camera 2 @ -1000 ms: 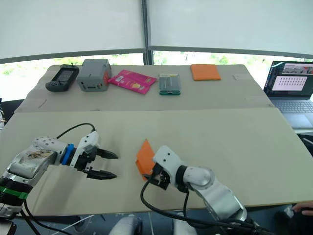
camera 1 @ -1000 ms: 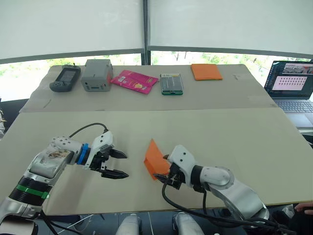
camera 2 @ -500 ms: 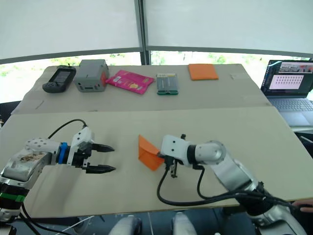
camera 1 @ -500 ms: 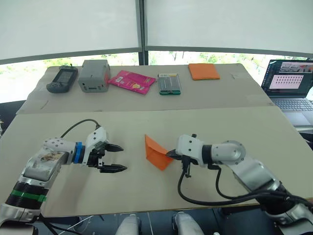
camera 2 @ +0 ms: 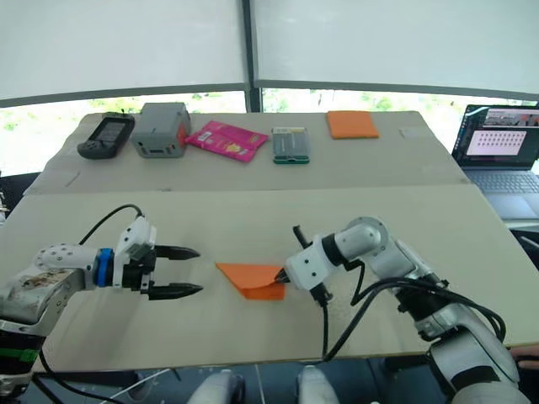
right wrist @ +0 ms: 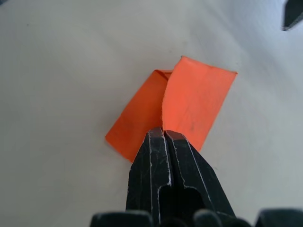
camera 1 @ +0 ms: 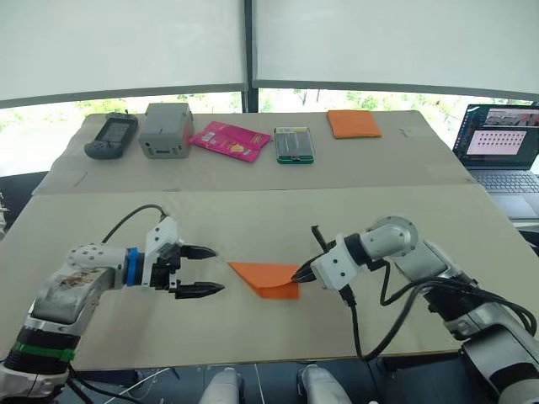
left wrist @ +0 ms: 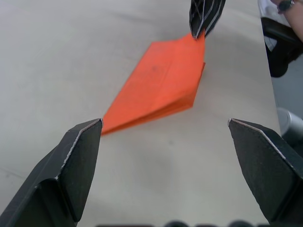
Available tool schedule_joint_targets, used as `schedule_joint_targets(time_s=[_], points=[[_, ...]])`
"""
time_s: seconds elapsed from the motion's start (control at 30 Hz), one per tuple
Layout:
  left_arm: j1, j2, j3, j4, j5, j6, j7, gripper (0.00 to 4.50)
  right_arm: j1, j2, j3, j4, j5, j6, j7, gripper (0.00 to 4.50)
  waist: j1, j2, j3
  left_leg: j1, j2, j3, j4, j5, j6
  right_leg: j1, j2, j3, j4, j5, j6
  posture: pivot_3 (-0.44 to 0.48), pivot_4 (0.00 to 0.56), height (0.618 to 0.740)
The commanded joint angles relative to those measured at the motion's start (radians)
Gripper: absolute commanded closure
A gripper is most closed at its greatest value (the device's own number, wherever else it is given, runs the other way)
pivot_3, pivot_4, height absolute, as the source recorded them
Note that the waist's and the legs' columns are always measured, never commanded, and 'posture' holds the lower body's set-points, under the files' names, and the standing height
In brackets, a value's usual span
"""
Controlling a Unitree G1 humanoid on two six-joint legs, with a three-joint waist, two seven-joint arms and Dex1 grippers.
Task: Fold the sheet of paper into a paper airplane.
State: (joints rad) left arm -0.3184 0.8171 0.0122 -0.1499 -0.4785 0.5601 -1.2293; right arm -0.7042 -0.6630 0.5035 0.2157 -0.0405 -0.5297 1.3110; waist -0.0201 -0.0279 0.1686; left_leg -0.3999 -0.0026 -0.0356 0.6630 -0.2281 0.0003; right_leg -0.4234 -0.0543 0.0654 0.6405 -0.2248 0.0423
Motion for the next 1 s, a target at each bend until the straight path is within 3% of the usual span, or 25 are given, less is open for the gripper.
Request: schedule_joint_targets(time_s=[0.03, 0.13, 0.2, 0.3, 0.43, 0.57, 0.9, 1.0], points=[[-0.054, -0.019, -0.016, 0.029, 0.008, -0.017, 0.013, 0.0, -0.018, 0.009, -0.007, 0.025, 0.013, -0.113, 0.018, 4.48, 0.0, 0.0, 0.0, 0.0, 0.0, 0.0, 0.0, 0.0, 0.0, 0.0, 0.0, 0.0, 0.001, 0.0, 0.0, 0.0, 0.15, 0.74], [-0.116, -0.063, -0.055, 0.108, 0.096, -0.092, 0.079, 0.0, -0.023, 0.014, -0.016, 0.046, 0.02, -0.127, 0.026, 4.48, 0.0, 0.0, 0.0, 0.001, 0.0, 0.001, 0.0, 0.0, 0.0, 0.0, 0.0, 0.001, 0.002, 0.0, 0.0, 0.0, 0.15, 0.74], [-0.156, -0.153, -0.06, 0.215, 0.177, -0.277, 0.172, 0.0, -0.025, 0.013, -0.024, 0.07, 0.003, -0.144, 0.013, 4.48, 0.001, 0.0, 0.0, 0.003, 0.0, 0.001, 0.001, 0.0, 0.0, 0.001, 0.0, 0.001, 0.002, 0.001, -0.001, 0.0, 0.15, 0.74], [-0.196, -0.162, -0.142, 0.314, 0.232, -0.31, 0.087, 0.0, -0.021, 0.013, -0.029, 0.09, -0.009, -0.152, 0.0, 4.48, 0.003, 0.0, 0.0, 0.003, -0.001, 0.002, 0.003, 0.001, 0.0, 0.002, 0.001, 0.001, 0.003, 0.001, -0.002, 0.0, 0.15, 0.74], [-0.244, -0.193, -0.183, 0.421, 0.209, -0.367, -0.055, 0.0, -0.017, 0.016, -0.031, 0.096, -0.016, -0.163, -0.014, 4.48, -0.004, 0.0, 0.0, 0.003, -0.001, 0.004, 0.003, 0.001, 0.0, 0.001, 0.001, 0.003, 0.004, 0.001, -0.002, 0.0, 0.15, 0.74], [-0.288, -0.24, -0.179, 0.498, 0.205, -0.401, -0.089, 1.04, -0.018, 0.017, -0.032, 0.101, -0.025, -0.16, -0.031, 4.5, -0.001, 0.0, 0.0, 0.003, 0.0, 0.004, 0.004, 0.001, 0.0, 0.001, 0.002, 0.003, 0.005, 0.001, -0.002, 0.0, 0.15, 0.74], [-0.284, -0.312, -0.198, 0.575, 0.223, -0.455, -0.159, 4.47, -0.004, 0.007, -0.041, 0.076, -0.019, -0.127, -0.046, 4.5, -0.004, 0.0, 0.0, 0.003, 0.0, 0.004, 0.007, 0.001, 0.0, 0.001, 0.002, 0.004, 0.007, 0.002, -0.002, 0.0, 0.15, 0.74], [-0.288, -0.325, -0.201, 0.616, 0.253, -0.486, -0.132, 4.47, -0.001, 0.005, -0.044, 0.07, -0.017, -0.116, -0.048, 4.5, -0.004, 0.0, 0.0, 0.003, 0.0, 0.004, 0.007, 0.001, 0.0, 0.001, 0.002, 0.004, 0.007, 0.002, -0.002, 0.0, 0.15, 0.74]])
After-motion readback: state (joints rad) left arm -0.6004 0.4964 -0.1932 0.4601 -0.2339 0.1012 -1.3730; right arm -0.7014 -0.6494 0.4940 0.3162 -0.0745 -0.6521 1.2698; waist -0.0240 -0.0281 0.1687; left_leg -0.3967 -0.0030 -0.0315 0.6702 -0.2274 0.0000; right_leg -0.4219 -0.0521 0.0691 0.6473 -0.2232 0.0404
